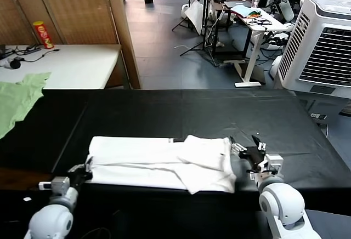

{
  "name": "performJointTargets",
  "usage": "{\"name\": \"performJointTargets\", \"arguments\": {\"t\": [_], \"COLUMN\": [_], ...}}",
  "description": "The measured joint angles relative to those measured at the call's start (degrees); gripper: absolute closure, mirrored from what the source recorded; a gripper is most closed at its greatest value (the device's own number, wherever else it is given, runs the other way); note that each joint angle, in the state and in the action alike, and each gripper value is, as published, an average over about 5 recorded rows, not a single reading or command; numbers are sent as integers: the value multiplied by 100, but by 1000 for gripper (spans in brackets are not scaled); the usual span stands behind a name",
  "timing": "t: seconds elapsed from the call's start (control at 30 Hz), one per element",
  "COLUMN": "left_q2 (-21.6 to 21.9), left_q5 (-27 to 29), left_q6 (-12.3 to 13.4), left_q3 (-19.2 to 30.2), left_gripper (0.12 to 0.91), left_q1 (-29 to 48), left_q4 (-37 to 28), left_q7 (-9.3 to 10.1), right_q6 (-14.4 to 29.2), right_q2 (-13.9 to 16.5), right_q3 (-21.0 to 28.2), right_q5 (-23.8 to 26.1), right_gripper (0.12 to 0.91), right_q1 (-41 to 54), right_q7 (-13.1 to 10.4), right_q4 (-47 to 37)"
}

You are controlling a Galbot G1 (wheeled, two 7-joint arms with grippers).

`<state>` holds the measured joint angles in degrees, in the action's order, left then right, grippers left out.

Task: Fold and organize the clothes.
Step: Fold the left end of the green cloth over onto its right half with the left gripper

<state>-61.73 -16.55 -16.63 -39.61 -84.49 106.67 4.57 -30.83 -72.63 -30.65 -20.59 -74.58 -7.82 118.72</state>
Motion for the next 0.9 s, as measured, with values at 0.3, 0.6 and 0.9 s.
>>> {"name": "performJointTargets", "arguments": {"t": [0.3, 0.6, 0.9], "left_q2": [814, 543, -260], "left_q5": [358, -39, -1188], "left_q6": [282, -171, -1000], "left_q3": [-592, -380, 758], "left_gripper": [878, 878, 878], "left_q1": [-91, -328, -45], "left_q4": [-306, 483, 1765], "left_q7": [6, 201, 765], "right_q6": [12, 69, 91], "right_q2": [-10, -130, -182], "right_q3": [-34, -9, -171], "right_q5": [0, 150, 286], "right_gripper": [227, 227, 227], "right_q1": [-56, -180, -366], "right_q7": [-4, -21, -35], "right_q4": [45, 72, 133]}}
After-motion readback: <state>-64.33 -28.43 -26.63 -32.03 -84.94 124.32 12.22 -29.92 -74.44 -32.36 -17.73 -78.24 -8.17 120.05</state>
